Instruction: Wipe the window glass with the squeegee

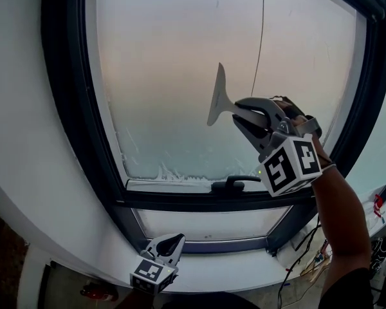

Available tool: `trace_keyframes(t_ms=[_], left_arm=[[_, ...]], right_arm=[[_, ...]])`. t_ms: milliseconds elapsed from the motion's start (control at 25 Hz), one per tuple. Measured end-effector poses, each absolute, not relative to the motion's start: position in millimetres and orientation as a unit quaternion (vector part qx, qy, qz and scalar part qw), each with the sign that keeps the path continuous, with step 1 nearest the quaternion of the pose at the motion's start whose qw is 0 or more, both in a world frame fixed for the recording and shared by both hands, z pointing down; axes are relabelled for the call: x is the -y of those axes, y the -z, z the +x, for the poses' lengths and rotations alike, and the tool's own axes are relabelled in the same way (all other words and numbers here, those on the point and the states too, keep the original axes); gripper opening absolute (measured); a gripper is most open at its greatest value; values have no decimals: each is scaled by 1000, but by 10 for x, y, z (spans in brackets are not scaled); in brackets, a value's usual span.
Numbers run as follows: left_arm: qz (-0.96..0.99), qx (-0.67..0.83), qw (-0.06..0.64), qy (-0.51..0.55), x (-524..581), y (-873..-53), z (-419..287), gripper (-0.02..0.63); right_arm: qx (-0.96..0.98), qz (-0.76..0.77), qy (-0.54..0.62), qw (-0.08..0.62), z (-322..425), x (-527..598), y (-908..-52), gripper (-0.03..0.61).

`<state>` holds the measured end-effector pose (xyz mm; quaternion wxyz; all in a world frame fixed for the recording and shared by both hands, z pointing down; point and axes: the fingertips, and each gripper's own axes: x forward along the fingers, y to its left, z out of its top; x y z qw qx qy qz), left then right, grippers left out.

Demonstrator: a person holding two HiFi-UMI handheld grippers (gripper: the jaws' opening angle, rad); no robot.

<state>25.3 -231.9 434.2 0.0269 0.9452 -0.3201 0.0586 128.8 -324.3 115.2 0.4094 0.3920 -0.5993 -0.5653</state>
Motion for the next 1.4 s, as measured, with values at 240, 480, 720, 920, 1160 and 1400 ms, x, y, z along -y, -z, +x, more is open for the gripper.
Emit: trace_keyframes(t_ms=[240, 480, 720, 920, 1160, 1400], left_arm=[[938, 342, 11, -49, 2521, -4053, -104, 0], [928, 371, 4, -44, 2635, -3883, -431, 0], [923, 382, -29, -38, 2675, -3619, -609, 1], [921, 386, -39, -38, 2652, -3533, -682, 2], [920, 389, -37, -36, 2626, -3579, -707, 0], [924, 379, -33, -34, 2604, -3583, -593, 0]], right_arm=[[638, 348, 586, 357, 334, 3269, -971, 92], [642, 321, 606, 344, -517, 3603, -778, 91], [633, 320, 620, 337, -1050, 3983, -532, 91], [630, 313, 624, 341, -1241, 4124, -435, 91], [616, 310, 628, 362, -1243, 4192, -459, 91], [607, 312, 627, 376, -1080, 4179, -451, 91]])
